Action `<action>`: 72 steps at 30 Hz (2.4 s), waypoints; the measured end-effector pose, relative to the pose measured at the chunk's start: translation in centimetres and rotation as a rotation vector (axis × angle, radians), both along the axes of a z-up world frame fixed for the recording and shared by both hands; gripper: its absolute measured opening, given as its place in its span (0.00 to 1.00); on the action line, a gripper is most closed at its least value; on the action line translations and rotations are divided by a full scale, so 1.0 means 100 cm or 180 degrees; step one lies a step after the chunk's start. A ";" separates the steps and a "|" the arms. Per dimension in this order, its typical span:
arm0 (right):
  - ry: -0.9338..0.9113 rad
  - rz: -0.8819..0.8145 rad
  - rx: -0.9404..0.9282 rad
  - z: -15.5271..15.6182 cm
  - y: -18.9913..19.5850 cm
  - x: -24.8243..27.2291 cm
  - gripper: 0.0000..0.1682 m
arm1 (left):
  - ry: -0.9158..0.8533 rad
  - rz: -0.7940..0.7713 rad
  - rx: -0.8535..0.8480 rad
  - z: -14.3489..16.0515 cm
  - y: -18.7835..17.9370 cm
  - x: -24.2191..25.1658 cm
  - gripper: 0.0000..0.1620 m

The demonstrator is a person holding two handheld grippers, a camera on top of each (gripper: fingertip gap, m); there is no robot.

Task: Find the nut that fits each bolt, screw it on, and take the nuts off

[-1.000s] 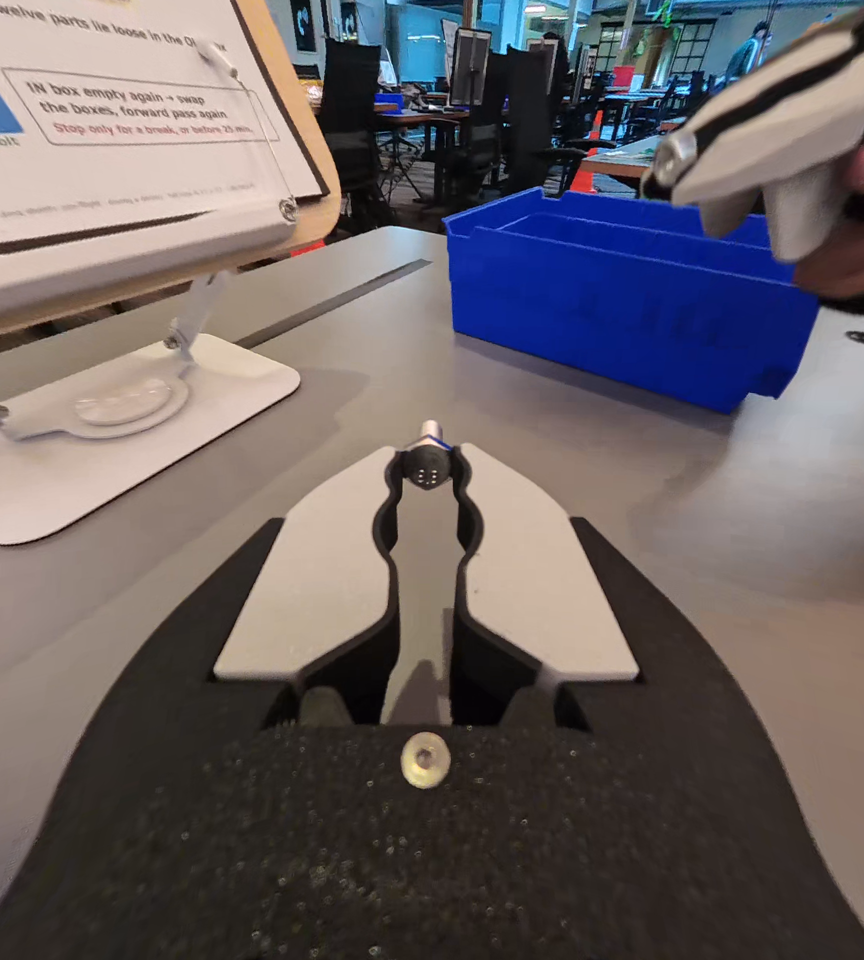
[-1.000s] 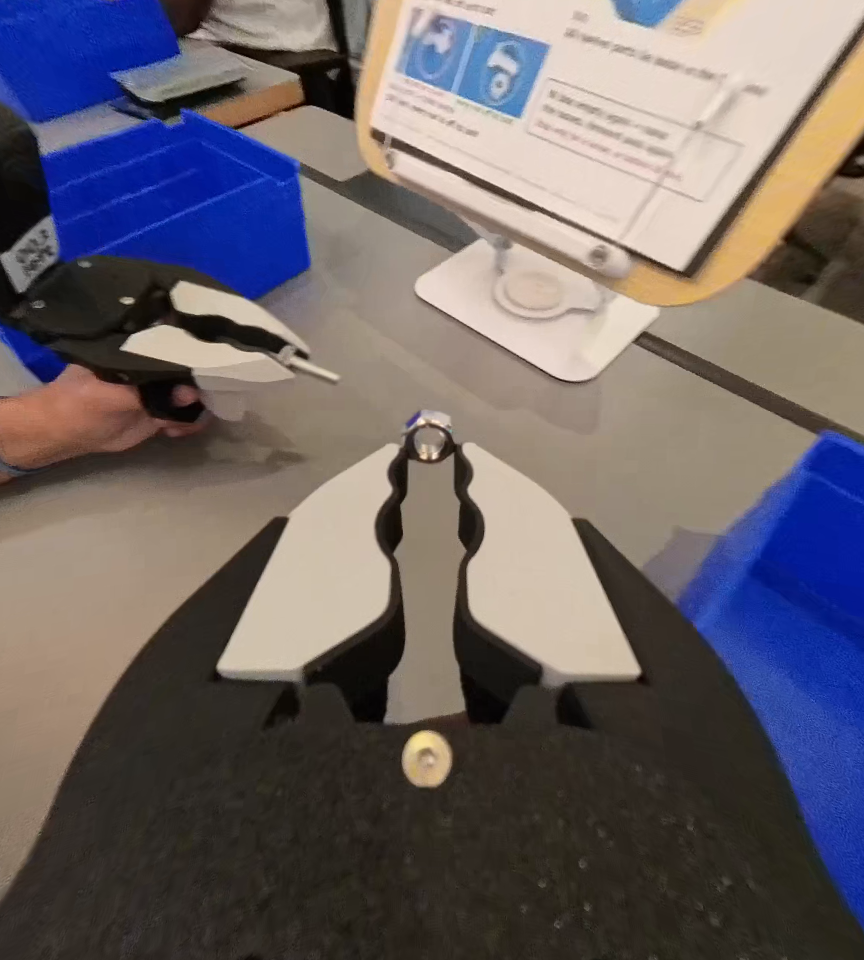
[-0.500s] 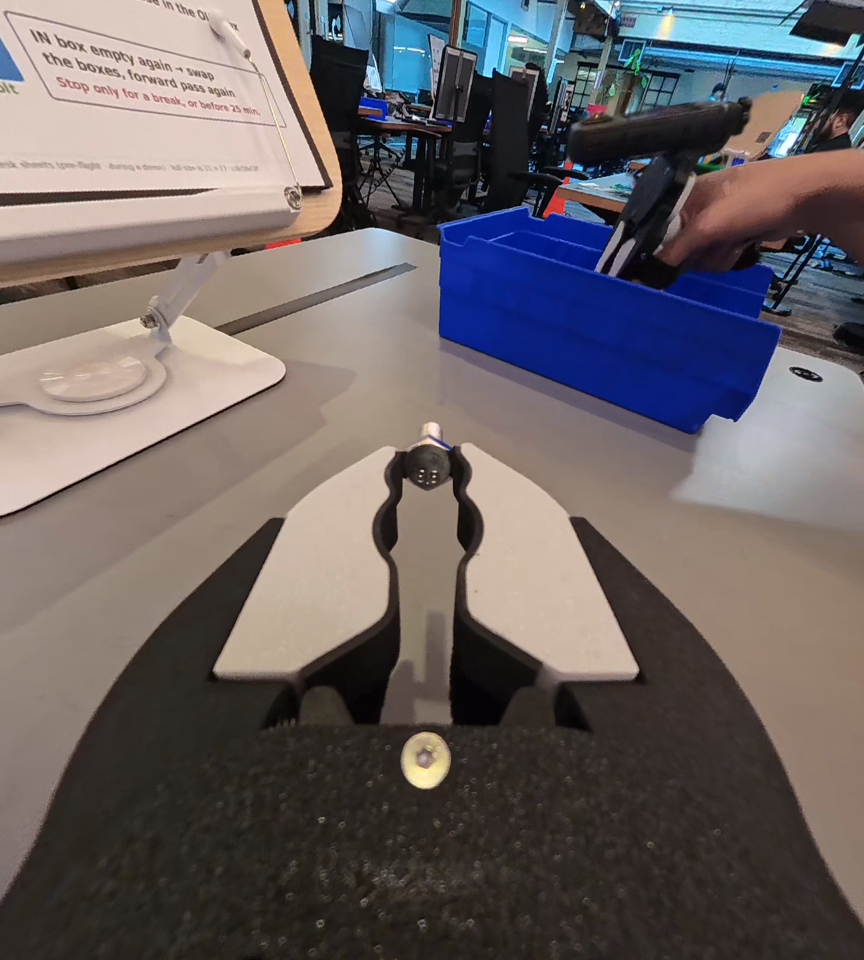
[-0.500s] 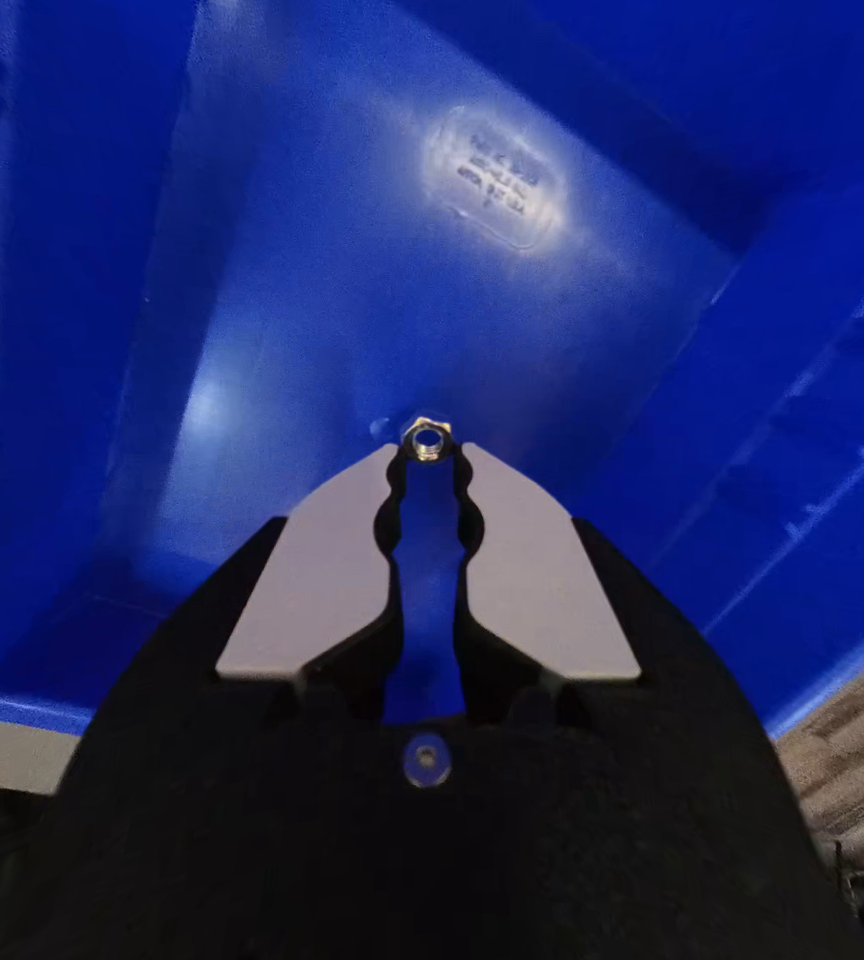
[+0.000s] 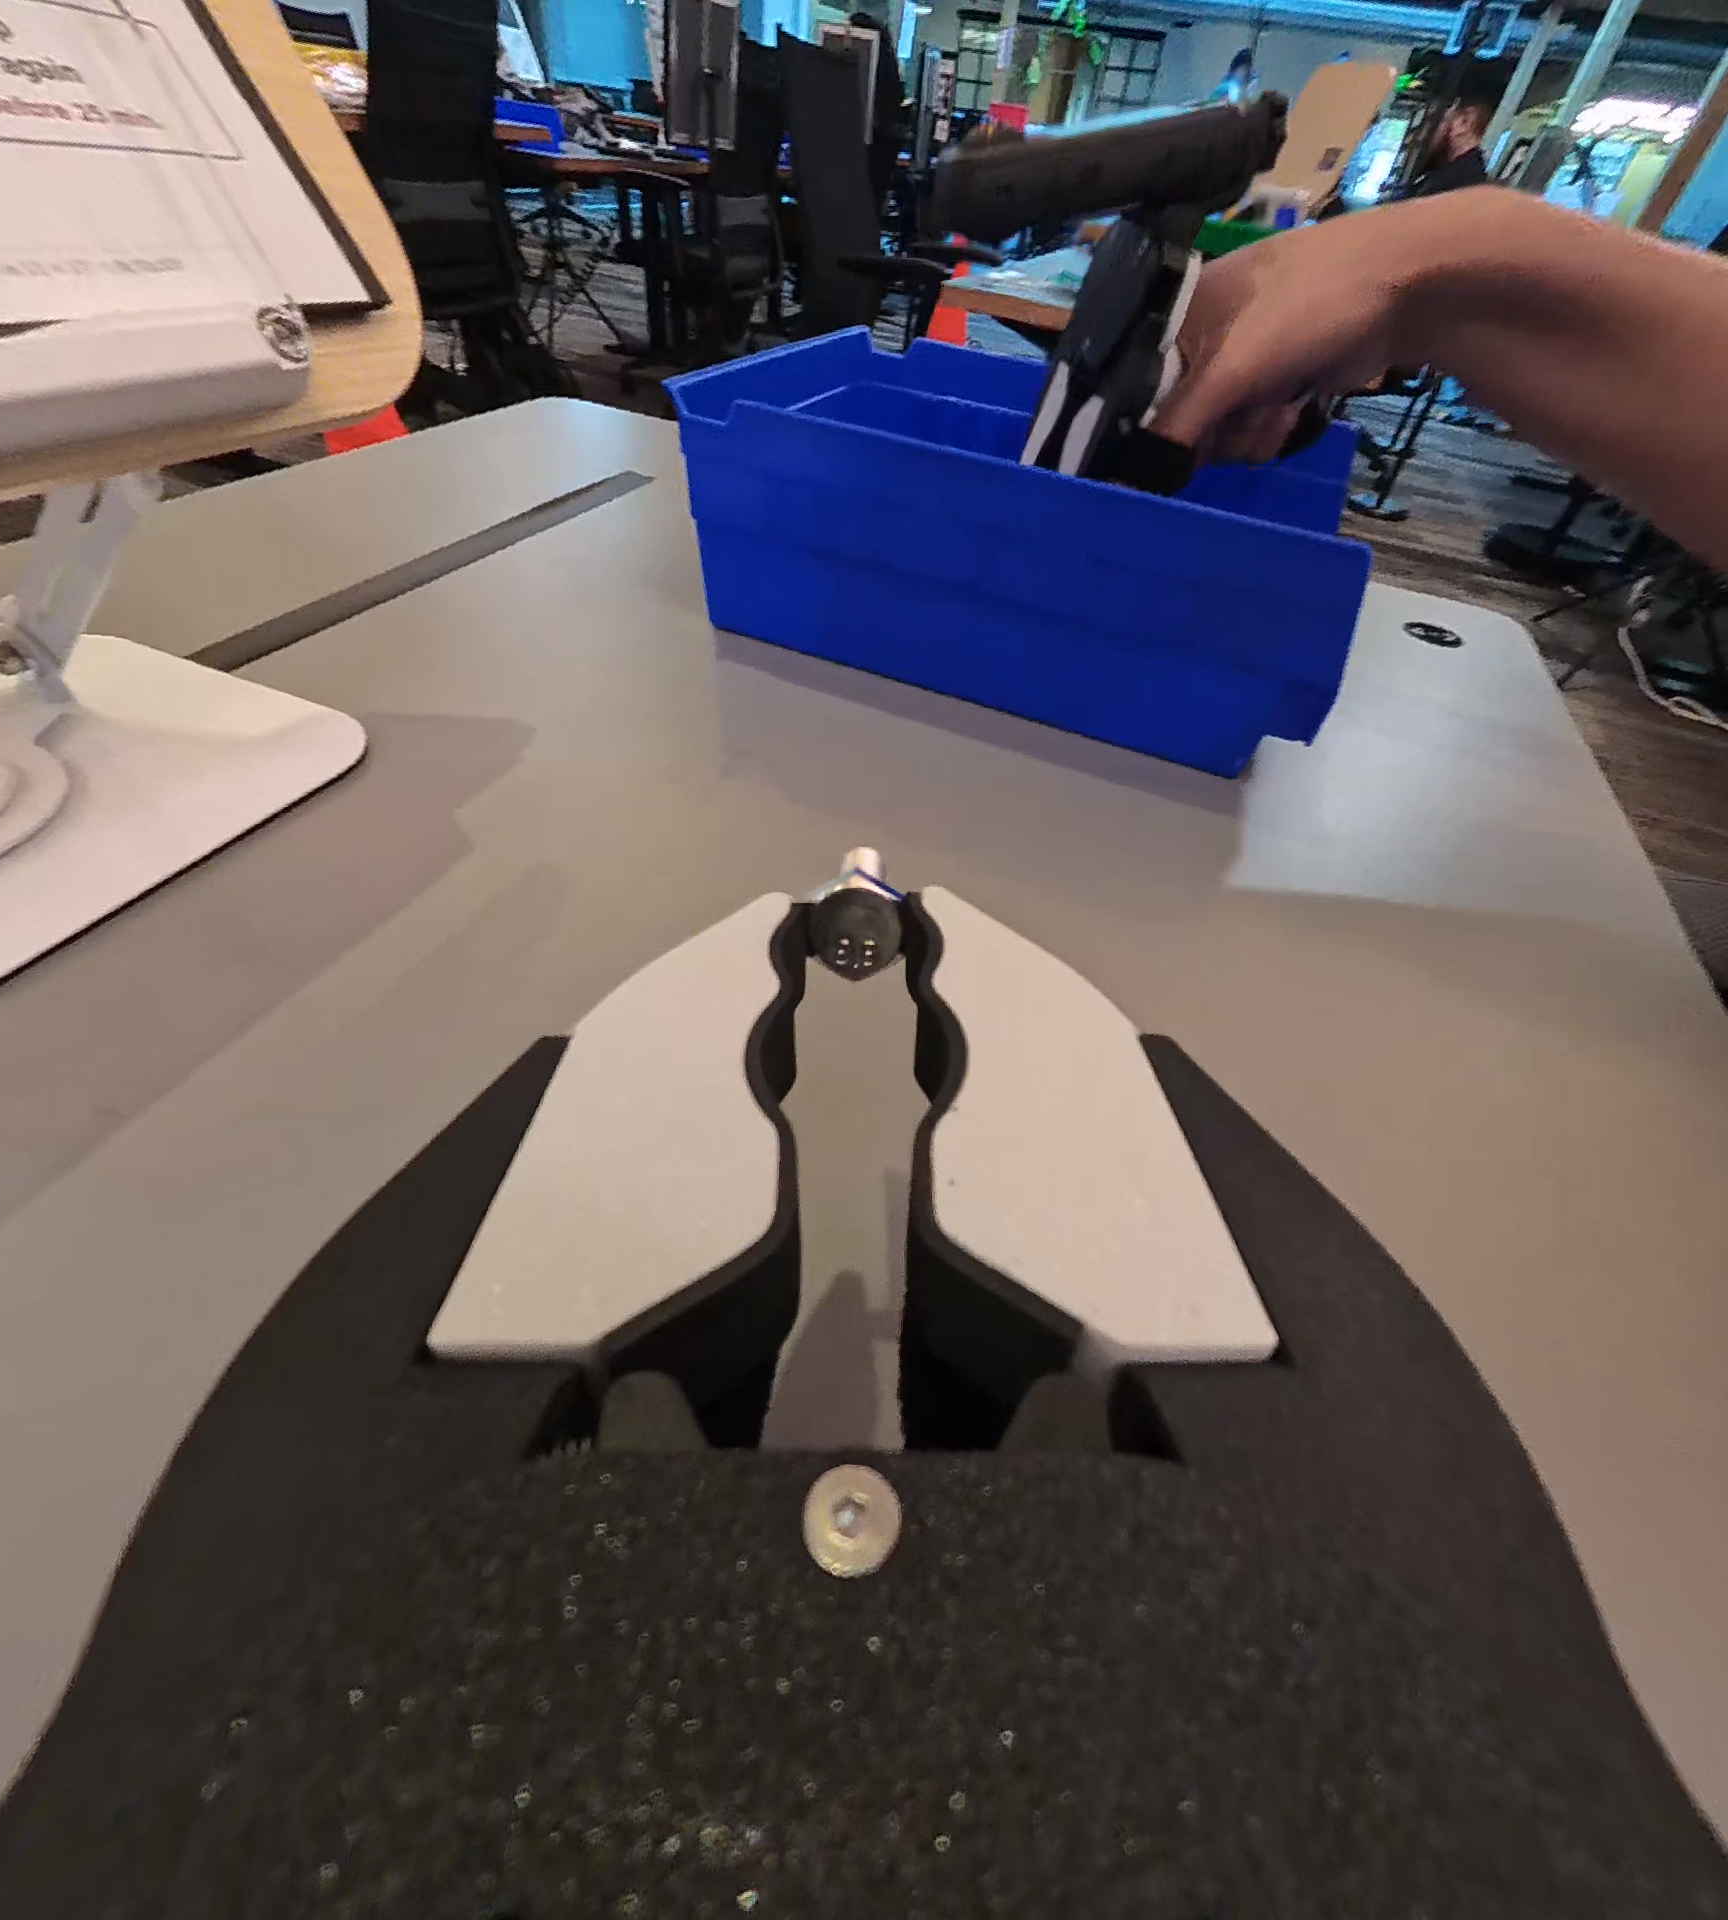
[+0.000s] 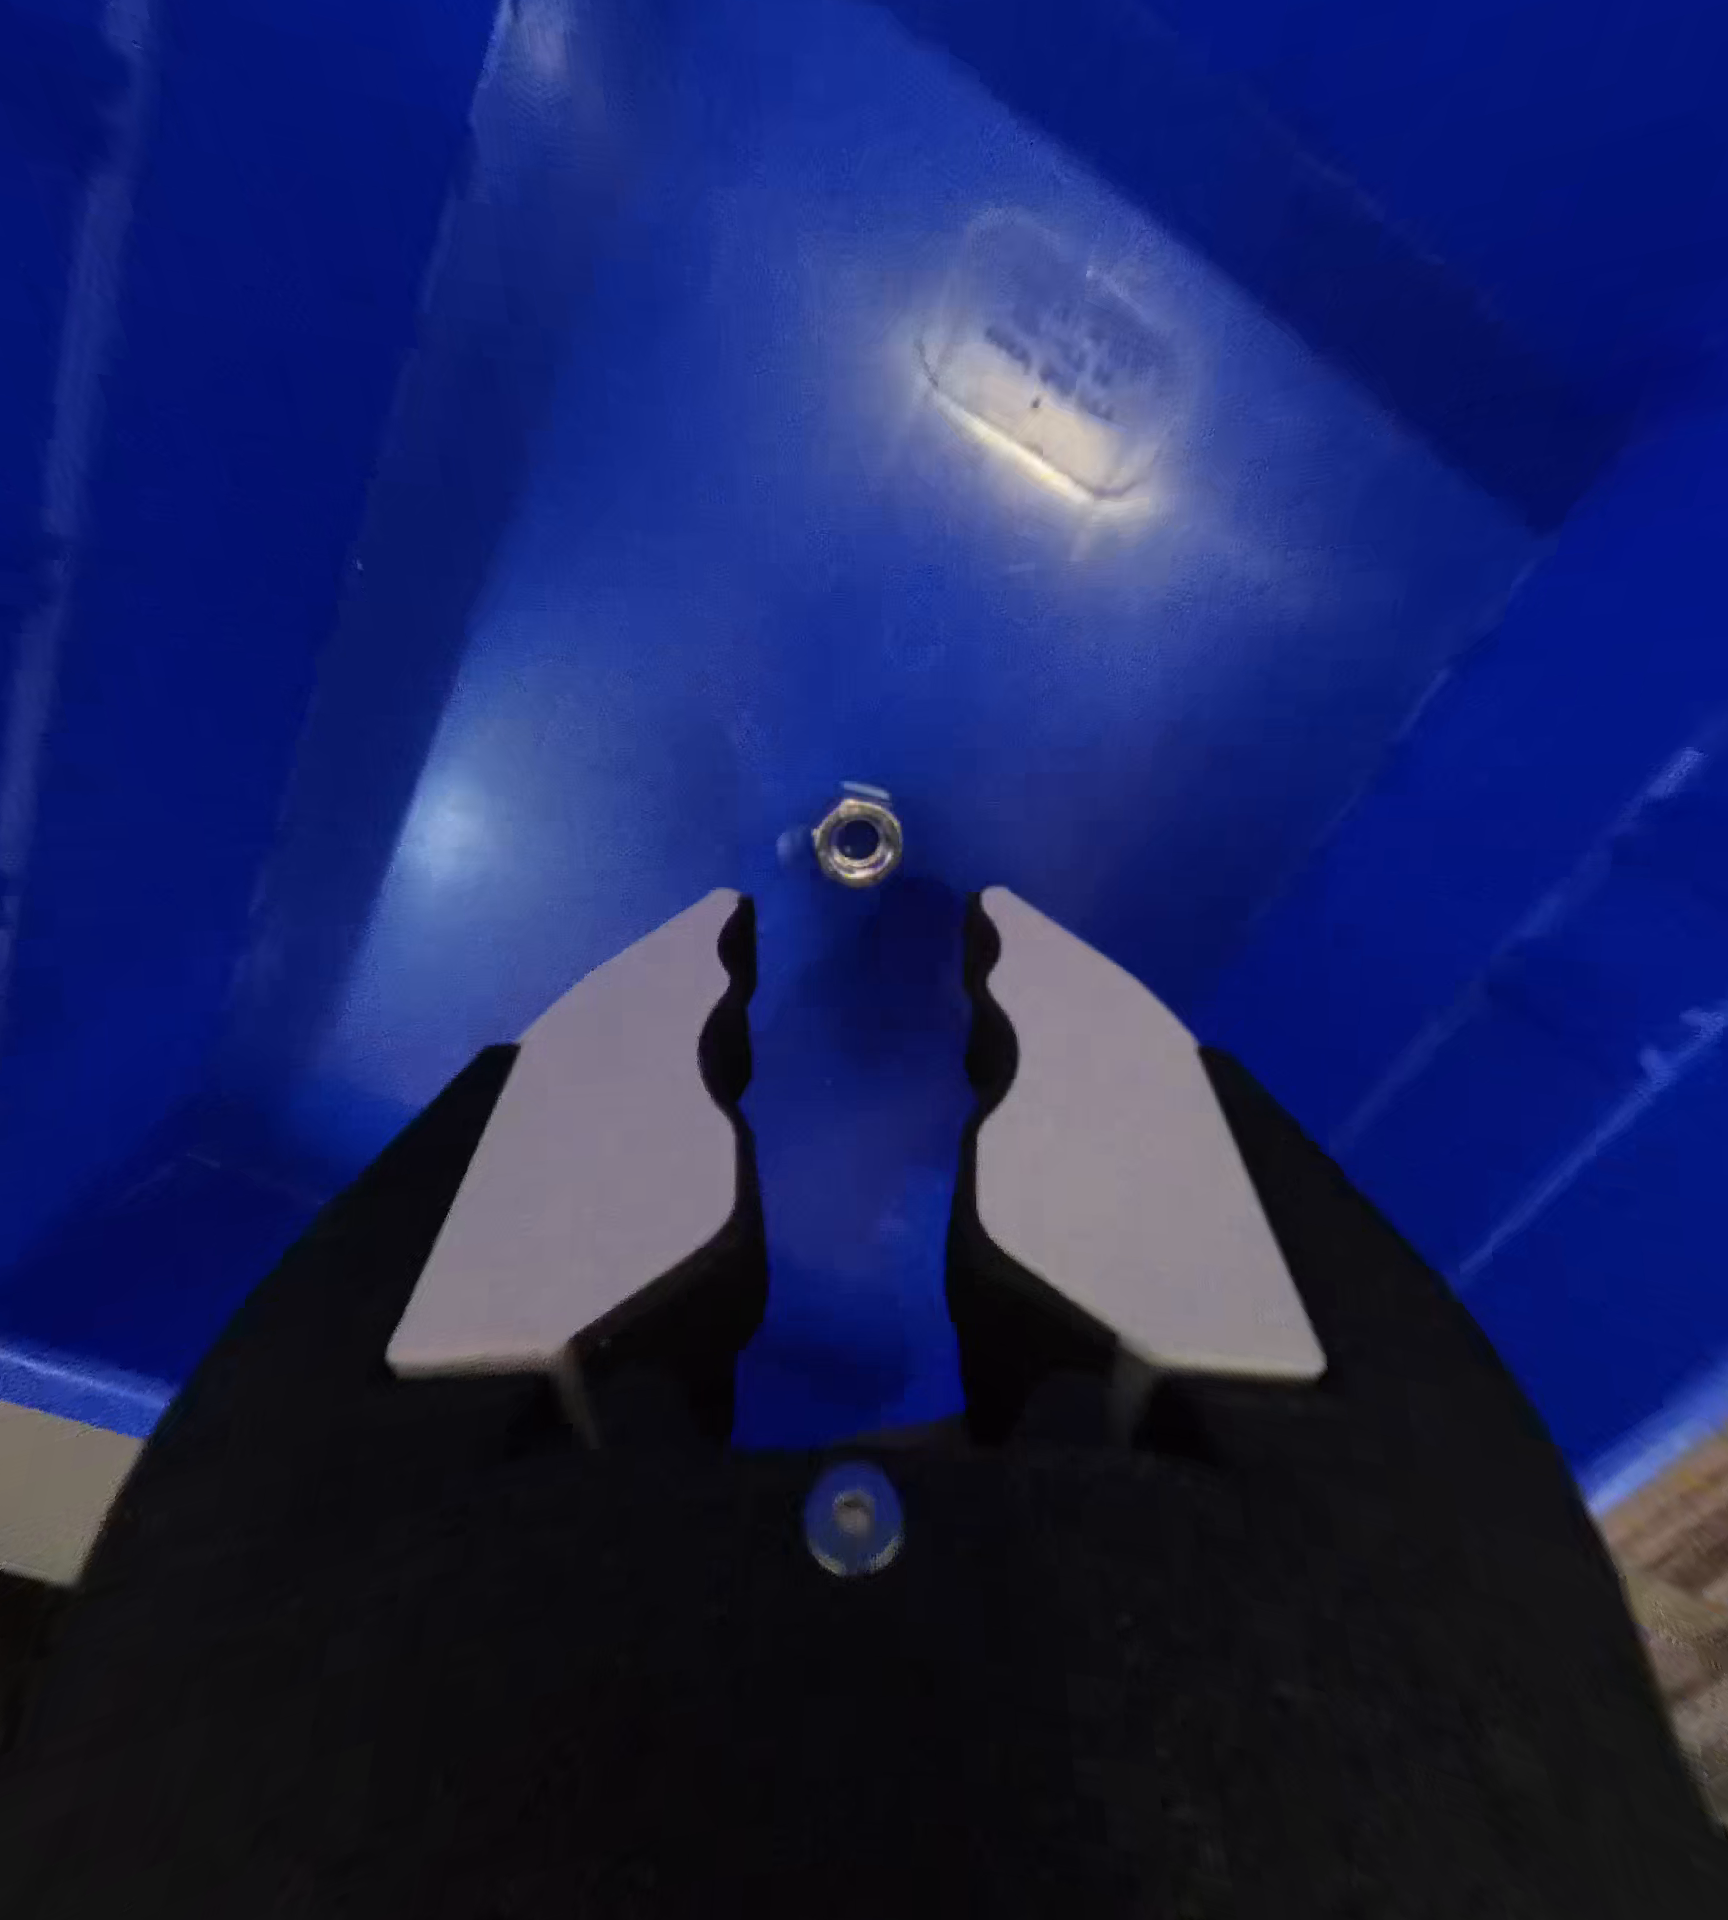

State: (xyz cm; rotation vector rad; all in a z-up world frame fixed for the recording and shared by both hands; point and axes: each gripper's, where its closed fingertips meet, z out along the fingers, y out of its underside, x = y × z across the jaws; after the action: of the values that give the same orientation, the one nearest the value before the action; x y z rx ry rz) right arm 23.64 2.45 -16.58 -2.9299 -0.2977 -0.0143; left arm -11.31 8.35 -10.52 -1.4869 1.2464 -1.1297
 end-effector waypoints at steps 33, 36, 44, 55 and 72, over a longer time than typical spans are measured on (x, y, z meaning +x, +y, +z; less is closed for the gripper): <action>0.2982 0.1562 0.2808 0.088 0.002 -0.357 0.06 | -0.0860 -0.1315 -0.0928 0.043 -0.054 -0.012 0.19; 0.2904 0.1502 0.2950 0.104 0.000 -0.346 0.06 | -0.0913 -0.1155 -0.1003 0.045 -0.041 -0.014 0.22; 0.1773 0.0552 0.3553 0.208 -0.015 -0.196 0.06 | -0.0793 -0.0945 -0.1014 0.036 -0.030 -0.012 0.22; 0.1072 0.0422 0.0947 0.008 -0.046 -0.110 0.06 | -0.0760 -0.0852 -0.1078 0.030 -0.026 -0.009 0.20; 0.0235 0.0373 0.0087 -0.010 -0.054 -0.083 0.10 | -0.0540 -0.0900 -0.0993 0.020 -0.033 -0.003 0.20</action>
State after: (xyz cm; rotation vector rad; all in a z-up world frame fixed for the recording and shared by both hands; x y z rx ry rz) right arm 15.35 -2.94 -17.62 -2.8729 -0.4529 0.1055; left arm -11.66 5.02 -8.52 -1.4281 1.2282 -1.6656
